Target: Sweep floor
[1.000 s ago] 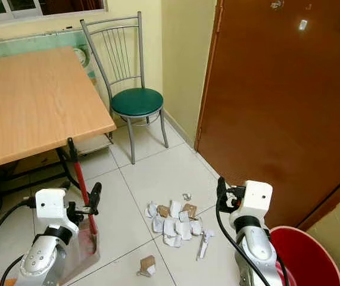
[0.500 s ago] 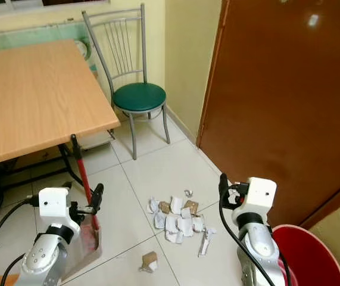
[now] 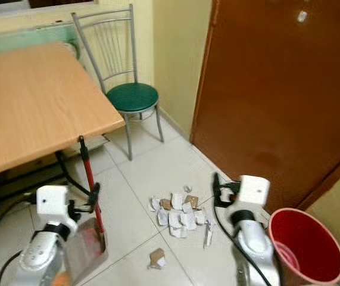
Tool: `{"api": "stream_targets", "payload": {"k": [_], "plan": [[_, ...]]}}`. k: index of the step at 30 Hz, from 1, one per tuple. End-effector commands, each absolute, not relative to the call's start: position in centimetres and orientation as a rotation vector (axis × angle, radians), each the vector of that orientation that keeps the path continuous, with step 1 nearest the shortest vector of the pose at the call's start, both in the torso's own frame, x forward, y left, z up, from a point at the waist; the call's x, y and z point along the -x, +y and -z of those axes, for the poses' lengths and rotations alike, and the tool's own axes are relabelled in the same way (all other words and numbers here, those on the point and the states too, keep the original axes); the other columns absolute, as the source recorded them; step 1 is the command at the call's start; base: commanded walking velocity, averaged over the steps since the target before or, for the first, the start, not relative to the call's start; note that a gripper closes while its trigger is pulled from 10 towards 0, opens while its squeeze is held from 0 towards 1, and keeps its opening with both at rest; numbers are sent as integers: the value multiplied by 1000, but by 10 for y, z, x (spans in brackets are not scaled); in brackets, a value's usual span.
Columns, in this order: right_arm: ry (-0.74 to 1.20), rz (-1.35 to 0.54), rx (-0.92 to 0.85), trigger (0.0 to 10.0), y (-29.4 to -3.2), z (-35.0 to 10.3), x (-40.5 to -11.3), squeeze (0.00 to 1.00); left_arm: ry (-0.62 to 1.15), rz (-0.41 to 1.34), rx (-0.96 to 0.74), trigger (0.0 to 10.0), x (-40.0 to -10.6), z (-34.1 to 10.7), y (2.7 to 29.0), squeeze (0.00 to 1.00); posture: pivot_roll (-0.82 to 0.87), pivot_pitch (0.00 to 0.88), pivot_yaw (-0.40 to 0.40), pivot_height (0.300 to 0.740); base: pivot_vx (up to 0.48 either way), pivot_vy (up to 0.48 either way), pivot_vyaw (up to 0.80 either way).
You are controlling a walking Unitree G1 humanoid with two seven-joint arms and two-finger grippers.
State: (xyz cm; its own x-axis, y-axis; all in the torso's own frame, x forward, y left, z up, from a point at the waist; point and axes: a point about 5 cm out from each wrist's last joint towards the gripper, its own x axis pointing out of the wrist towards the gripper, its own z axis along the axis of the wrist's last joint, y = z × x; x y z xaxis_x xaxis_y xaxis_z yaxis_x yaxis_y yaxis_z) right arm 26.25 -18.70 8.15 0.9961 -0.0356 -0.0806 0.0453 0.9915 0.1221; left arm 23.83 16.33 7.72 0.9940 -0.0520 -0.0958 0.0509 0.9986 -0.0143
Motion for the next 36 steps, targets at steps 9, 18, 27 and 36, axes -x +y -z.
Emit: {"api": "stream_targets", "payload": {"k": [9,18,27,36], "plan": [[76,37,-126,10000,-192,-83,-260,1000,113,66,7,10000,-236,-74,157,0,29,92,-6,740,0,391,186],[80,37,-119,10000,-193,-83,-259,1000,107,74,-8,10000,-237,-75,155,0,25,98,-5,740,0,0,708],[88,45,-107,10000,-194,-82,-258,1000,113,78,-7,10000,-235,-74,153,0,23,103,-10,740,0,0,640],[97,58,-98,10000,-195,-80,-256,1000,122,95,0,10000,-234,-72,153,0,23,103,-10,740,0,0,47]]}}
